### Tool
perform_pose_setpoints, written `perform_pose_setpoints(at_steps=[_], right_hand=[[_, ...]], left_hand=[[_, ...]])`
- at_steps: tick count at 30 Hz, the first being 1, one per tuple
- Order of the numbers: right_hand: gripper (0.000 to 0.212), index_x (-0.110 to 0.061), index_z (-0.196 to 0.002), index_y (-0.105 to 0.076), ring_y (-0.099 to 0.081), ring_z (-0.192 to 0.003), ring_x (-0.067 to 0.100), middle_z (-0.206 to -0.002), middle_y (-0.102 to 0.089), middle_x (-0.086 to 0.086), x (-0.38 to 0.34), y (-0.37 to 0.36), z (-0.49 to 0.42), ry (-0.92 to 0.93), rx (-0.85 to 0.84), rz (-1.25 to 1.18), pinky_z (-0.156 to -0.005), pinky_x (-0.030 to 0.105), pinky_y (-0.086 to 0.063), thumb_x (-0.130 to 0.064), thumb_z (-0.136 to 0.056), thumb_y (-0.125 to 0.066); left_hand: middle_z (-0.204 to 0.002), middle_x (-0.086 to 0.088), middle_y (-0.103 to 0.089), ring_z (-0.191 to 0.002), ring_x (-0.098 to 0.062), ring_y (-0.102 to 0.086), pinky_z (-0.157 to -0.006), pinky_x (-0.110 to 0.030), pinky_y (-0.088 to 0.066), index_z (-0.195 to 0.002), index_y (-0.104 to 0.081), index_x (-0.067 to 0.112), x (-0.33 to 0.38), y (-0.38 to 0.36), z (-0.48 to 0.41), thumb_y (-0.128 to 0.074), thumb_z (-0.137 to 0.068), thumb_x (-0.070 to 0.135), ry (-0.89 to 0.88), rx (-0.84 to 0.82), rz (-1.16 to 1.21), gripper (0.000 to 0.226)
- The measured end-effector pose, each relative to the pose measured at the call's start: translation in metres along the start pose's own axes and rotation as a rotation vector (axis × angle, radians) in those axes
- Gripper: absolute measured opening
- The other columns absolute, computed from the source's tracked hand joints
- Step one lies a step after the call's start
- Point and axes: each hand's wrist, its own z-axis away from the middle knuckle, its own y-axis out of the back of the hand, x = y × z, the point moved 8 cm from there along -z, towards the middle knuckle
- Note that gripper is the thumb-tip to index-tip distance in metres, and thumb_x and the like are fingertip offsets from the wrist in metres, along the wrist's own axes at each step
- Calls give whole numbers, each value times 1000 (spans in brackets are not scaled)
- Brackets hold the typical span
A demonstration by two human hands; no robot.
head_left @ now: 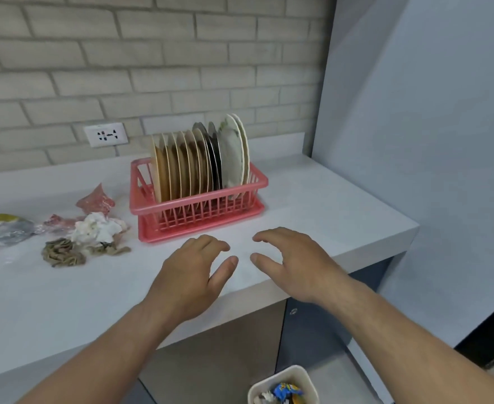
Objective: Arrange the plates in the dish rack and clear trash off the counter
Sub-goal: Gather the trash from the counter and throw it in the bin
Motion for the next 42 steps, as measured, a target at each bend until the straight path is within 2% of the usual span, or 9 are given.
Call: perform_pose_setpoints(at_steps=[10, 16, 21, 26, 29, 34, 38, 40, 42], right_hand=[[39, -33, -135, -48, -42, -129, 7, -142, -45, -18, -29, -30, -39, 85, -47, -47, -108, 31, -37, -45, -99, -45], [38, -32, -135, -49, -42, -128, 6, -138, -48, -19, -56, -58, -66, 143, -83, -54, -108, 29, -37, -43, -98, -47], [37, -32, -133, -51, -43, -127, 5, -135, -49, -20, -87, -95, -99, 161, -115, -48, -107, 25, -35, -41, -98, -48], [41, -31, -137, -49, -40, -130, 6, -140, -46, -18, -140, -144, -144, 150, -164, -65, -108, 27, -35, -41, -98, -49], [43, -27, -140, -47, -42, -129, 11, -139, -46, -12, -168, -169, -174, 108, -173, -48, -107, 29, -37, -40, -98, -49], [44, -17, -133, -47, -53, -113, 21, -126, -54, 1, -195, -194, -218, -66, -89, -79, -94, 35, -47, -40, -97, -51], [60, -17, -132, -38, -60, -101, 26, -115, -58, 7, -203, -219, -246, -204, -59, -33, -77, 37, -54, -51, -88, -61], [50, -18, -131, -39, -61, -99, 28, -111, -61, 8, -207, -228, -253, -186, -54, 49, -73, 35, -50, -44, -93, -56], [28, -14, -123, -48, -61, -97, 29, -108, -63, 9, -212, -232, -257, -141, -22, 72, -77, 36, -50, -28, -99, -45]], left_hand=[[-120, 21, -52, -112, -1, -46, -89, -23, -40, -121, -55, 32, -52, 17, 16, -38, -93, 55, 165, 56, -40, 40], [-122, 19, -53, -111, -4, -48, -89, -27, -43, -121, -55, 32, -100, 25, 21, -39, -93, 54, 242, 84, -52, 39], [-118, 20, -54, -110, -3, -49, -87, -24, -42, -119, -57, 32, -161, 29, 22, -37, -92, 58, 246, 89, -24, 43], [-106, 20, -56, -98, -2, -50, -76, -21, -40, -112, -61, 29, -241, 54, 12, -34, -89, 59, 197, 74, -45, 47], [-109, 14, -58, -98, -9, -53, -72, -25, -39, -112, -62, 26, -289, 77, 3, -42, -87, 48, 217, 113, -68, 39], [-112, 5, -61, -103, -17, -55, -75, -26, -41, -112, -65, 19, -347, 87, -5, -49, -86, 37, 218, 95, -77, 35], [-109, 3, -62, -101, -19, -56, -79, -27, -44, -108, -66, 17, -369, 87, -13, -42, -84, 43, 179, 101, -74, 42], [-107, 3, -63, -99, -19, -56, -78, -26, -42, -106, -67, 17, -370, 86, -17, -37, -82, 45, 157, 106, -70, 47], [-105, 2, -63, -98, -20, -57, -78, -25, -41, -105, -67, 16, -374, 85, -19, -37, -82, 44, 133, 112, -53, 47]])
